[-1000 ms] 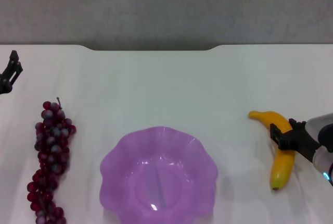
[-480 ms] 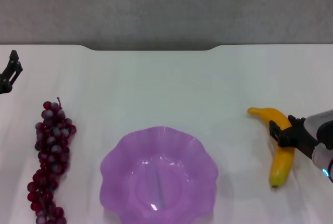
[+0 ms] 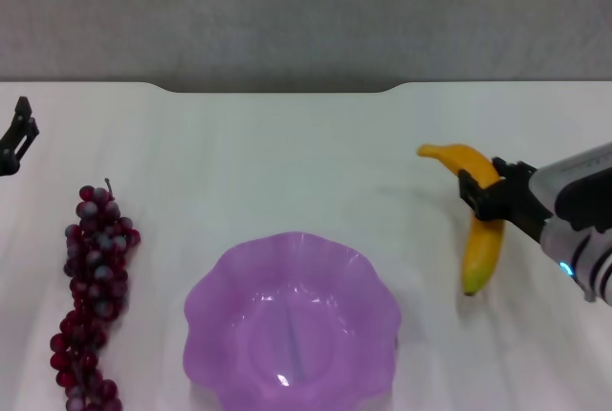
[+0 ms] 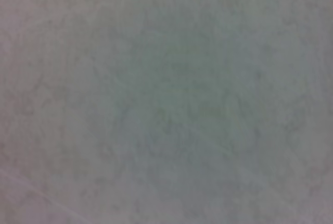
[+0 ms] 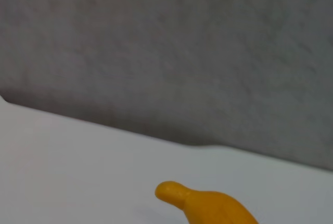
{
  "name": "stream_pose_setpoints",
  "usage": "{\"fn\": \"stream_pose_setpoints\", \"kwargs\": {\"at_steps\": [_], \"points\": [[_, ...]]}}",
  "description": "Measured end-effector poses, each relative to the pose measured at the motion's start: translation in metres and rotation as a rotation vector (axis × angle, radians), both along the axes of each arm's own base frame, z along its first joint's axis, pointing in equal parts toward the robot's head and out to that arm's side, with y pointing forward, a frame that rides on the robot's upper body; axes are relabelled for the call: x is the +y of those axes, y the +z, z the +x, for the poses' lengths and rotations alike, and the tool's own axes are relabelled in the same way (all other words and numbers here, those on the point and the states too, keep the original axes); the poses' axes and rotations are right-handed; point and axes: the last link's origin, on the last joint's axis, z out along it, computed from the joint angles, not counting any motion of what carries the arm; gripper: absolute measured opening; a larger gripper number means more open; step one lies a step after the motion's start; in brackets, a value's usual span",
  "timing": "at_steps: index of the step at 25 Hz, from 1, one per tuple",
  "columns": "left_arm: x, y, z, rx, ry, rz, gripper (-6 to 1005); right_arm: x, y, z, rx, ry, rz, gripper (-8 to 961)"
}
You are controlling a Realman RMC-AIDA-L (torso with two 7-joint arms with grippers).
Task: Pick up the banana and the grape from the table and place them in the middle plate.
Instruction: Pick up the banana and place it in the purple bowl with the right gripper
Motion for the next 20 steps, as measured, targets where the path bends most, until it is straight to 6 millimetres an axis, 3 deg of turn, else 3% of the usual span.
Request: {"fn": "stream_pose_setpoints", "kwargs": {"at_steps": [6,14,20], "points": [[-0.006,0.002,-0.007,0.004,0.02,0.003,902,-0.009,-0.015,-0.031,0.095,0.136,-0.014,509],[-0.009,0.004,-0.011,0.006,0.031,0.008,903,-0.047,-0.017,-0.06,0.256,0.375,0.006,509],[-0.008,0.003,-0.009,0.006,0.025,0.007,903,-0.067,-0.037,-0.075,0.254,0.476,-0.14,510]]}}
